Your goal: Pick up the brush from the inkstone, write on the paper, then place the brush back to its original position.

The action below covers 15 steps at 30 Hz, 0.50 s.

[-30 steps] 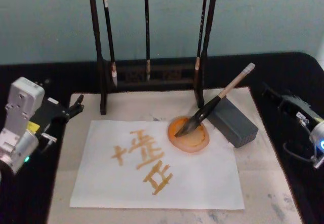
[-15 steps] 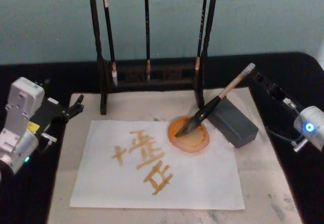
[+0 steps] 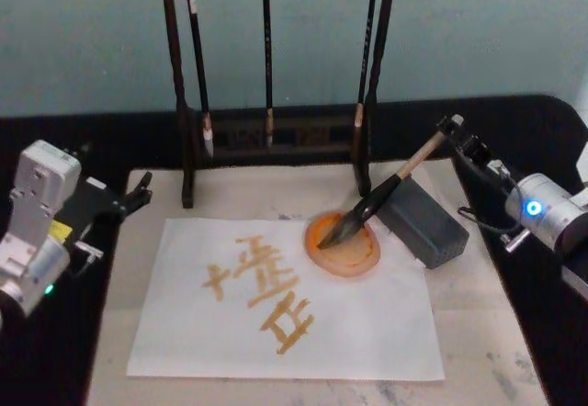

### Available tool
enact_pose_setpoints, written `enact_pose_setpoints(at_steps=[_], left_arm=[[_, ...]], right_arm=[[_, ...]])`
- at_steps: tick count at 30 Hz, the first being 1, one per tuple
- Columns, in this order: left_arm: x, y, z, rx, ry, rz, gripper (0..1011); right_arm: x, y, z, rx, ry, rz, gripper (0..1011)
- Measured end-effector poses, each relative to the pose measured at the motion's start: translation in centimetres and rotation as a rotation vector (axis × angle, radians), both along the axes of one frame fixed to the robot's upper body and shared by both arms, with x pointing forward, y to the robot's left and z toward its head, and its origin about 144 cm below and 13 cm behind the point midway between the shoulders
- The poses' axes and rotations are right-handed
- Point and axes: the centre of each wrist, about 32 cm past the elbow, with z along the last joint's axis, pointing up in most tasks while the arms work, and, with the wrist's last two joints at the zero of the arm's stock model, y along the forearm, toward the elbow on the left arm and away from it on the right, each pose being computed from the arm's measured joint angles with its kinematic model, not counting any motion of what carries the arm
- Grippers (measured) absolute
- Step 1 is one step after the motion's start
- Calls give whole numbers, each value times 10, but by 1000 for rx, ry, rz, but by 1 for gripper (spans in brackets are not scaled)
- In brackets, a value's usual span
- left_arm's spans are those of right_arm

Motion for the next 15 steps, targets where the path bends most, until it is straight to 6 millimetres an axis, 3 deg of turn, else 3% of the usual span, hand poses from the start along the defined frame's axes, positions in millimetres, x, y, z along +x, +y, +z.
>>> enact_pose_setpoints(at_steps=[15], left_arm=[[0, 0, 0, 0, 0, 0, 1010]], right_arm=[[8, 4, 0, 8, -1, 10, 1000]])
